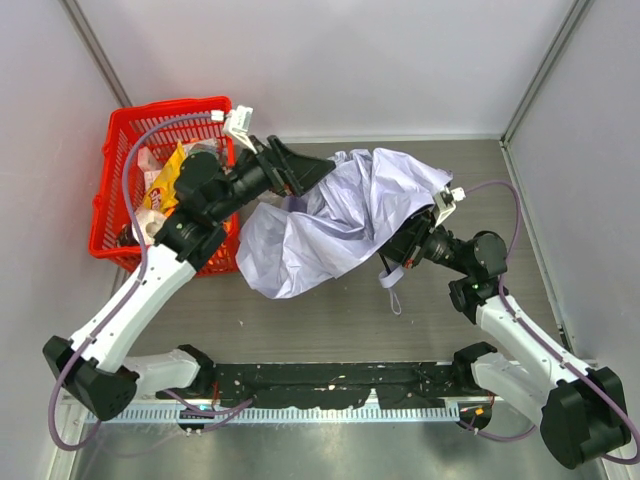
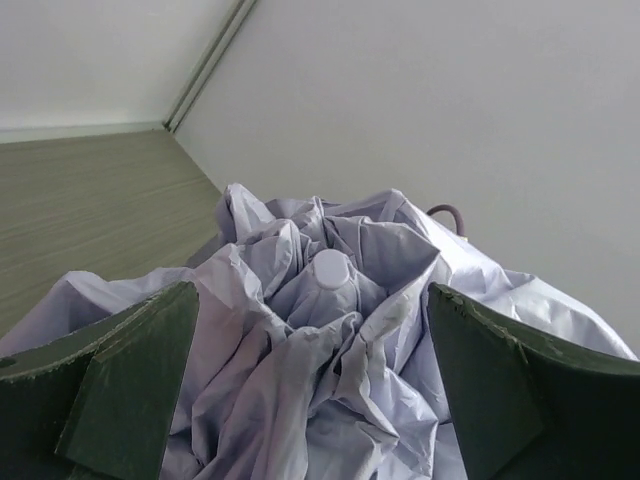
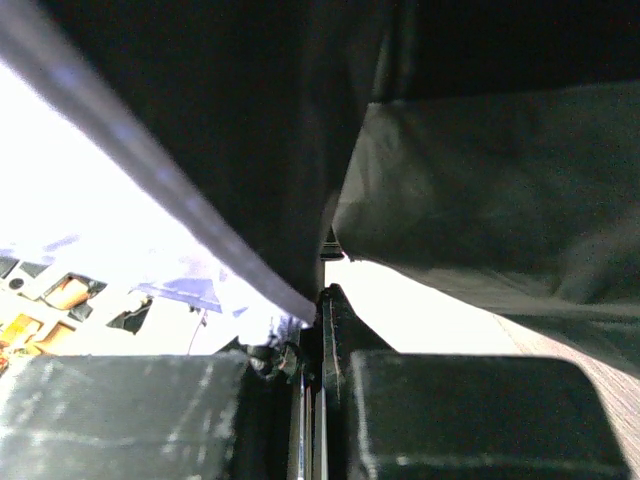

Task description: Put away the umbrella

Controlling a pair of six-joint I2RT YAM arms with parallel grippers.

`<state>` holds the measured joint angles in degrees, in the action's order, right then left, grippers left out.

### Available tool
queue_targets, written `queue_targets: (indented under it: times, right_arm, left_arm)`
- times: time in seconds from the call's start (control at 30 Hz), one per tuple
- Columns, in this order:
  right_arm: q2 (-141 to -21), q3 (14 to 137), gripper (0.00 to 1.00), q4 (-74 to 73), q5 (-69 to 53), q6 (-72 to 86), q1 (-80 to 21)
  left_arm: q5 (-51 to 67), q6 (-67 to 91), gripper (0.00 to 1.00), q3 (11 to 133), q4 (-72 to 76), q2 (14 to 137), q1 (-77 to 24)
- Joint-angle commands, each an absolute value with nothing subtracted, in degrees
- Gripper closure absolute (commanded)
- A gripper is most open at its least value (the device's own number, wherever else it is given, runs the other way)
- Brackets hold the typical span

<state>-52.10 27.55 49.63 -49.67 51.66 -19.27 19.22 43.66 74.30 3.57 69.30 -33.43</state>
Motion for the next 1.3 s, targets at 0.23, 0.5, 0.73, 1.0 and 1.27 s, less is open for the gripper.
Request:
queue_targets:
  times: [0.23,0.5,0.73,1.0,1.27]
  right_arm:
    - [-52.47,32.43,1.0,56.16,-49.13,50.45,-18.81]
    - [-52.47,32.61,0.99,55.29,-51.33,50.1,-18.9]
    - [-51.06,33.05,1.0,49.4,-52.03,46.58,-18.98]
    - [-45.09,42.87,0.39,-10.43,-19.73,27.45,-18.81]
    - [-42.46,53.6,0.27,-34.28,-14.47,33.99,-18.98]
  left_arm:
    - [29.28,47.56,0.0,71.54,12.22,70.4,-34.45]
    - [31.46,51.23,0.0,77.42,20.29,78.12,-35.86]
    - [34.02,51.86,0.66,79.54,21.36,81.04,-36.56]
    - [14.28,39.31,1.0,75.34,15.82,73.23,-36.39]
    - [0.53,19.97,1.0,70.58,28.02,73.56,-36.56]
